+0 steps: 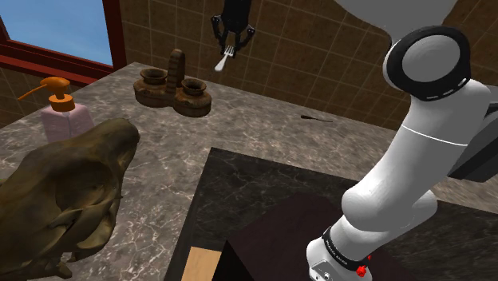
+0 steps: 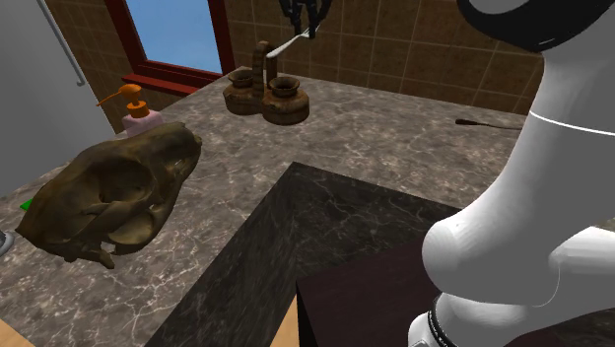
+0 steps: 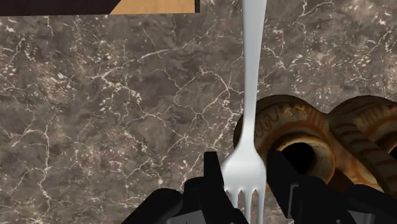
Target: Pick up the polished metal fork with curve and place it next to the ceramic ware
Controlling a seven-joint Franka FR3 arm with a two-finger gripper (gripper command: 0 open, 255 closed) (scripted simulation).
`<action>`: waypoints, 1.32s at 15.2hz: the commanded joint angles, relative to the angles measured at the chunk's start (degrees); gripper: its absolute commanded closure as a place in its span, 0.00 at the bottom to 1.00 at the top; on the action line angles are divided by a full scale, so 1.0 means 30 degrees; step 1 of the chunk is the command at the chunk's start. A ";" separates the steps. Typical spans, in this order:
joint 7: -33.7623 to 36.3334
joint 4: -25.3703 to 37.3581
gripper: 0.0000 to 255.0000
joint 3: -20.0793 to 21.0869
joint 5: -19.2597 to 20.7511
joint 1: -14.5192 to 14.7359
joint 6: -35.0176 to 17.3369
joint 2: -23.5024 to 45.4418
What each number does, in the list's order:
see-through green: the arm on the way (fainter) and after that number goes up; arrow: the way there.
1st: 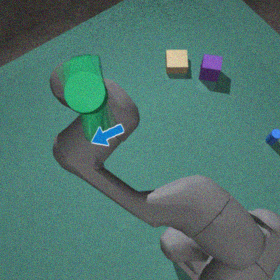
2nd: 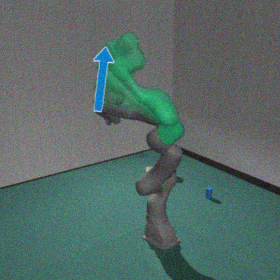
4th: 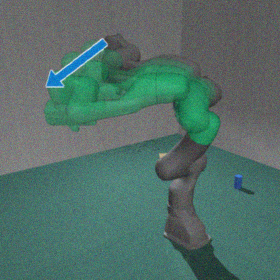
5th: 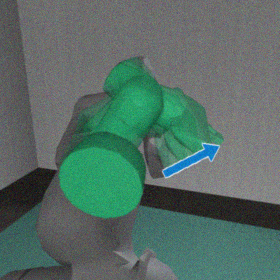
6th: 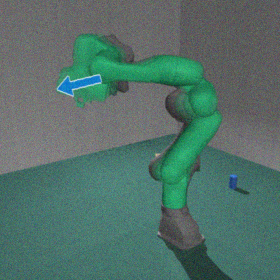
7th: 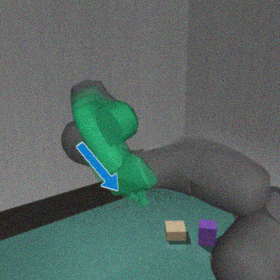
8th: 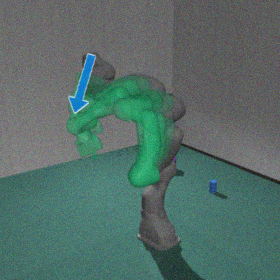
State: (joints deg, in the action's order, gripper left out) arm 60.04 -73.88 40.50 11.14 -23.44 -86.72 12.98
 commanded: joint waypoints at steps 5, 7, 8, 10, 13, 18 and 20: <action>-0.1607 0.4321 1.00 -0.0825 0.1792 0.0346 0.1404 0.3246; -0.2215 0.6559 1.00 -0.1173 0.2543 0.0816 0.2223 0.4703; -0.2564 0.7971 1.00 -0.1387 0.2969 0.1180 0.2757 0.5563; -0.3273 1.0429 1.00 -0.1863 0.3641 0.1851 0.3536 0.7133; -0.3052 0.7691 1.00 -0.1582 0.3079 0.0772 0.1951 0.6097; -0.2877 0.4595 1.00 -0.1355 0.2520 -0.0326 -0.0064 0.5086; -0.2832 0.3603 1.00 -0.1309 0.2365 -0.0638 -0.0766 0.4806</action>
State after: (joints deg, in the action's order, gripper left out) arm 51.50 -61.18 36.47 18.56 -24.69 -87.70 28.00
